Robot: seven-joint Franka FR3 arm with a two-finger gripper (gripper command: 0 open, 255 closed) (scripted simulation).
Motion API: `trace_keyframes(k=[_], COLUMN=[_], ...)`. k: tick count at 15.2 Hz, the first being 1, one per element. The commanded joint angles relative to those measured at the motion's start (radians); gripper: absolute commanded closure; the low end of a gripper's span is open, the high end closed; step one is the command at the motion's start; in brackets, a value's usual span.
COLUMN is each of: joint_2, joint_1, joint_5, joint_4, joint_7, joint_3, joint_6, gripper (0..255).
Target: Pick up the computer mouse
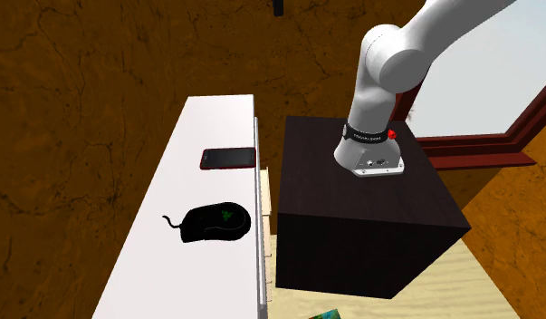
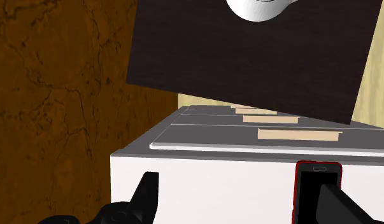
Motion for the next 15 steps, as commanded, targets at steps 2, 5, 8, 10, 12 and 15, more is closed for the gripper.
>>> trace_keyframes(k=[2, 5, 8, 10, 12, 15], joint_2=[0.005, 0.031, 0.069, 0.102, 0.140, 0.208], joint_1=[0.007, 0.028, 0.050, 0.065, 0.079, 0.097], joint_5=[0.016, 0.062, 0.106, 0.133, 0.158, 0.190], joint_4=[-0.015, -0.054, -0.082, -0.094, -0.101, -0.101], joint_7=[0.022, 0.085, 0.147, 0.188, 0.228, 0.288], joint_3=[0.017, 0.069, 0.122, 0.157, 0.193, 0.246], joint_6=[0.021, 0.087, 0.158, 0.207, 0.257, 0.333], gripper=[0, 0, 0, 0, 0, 0])
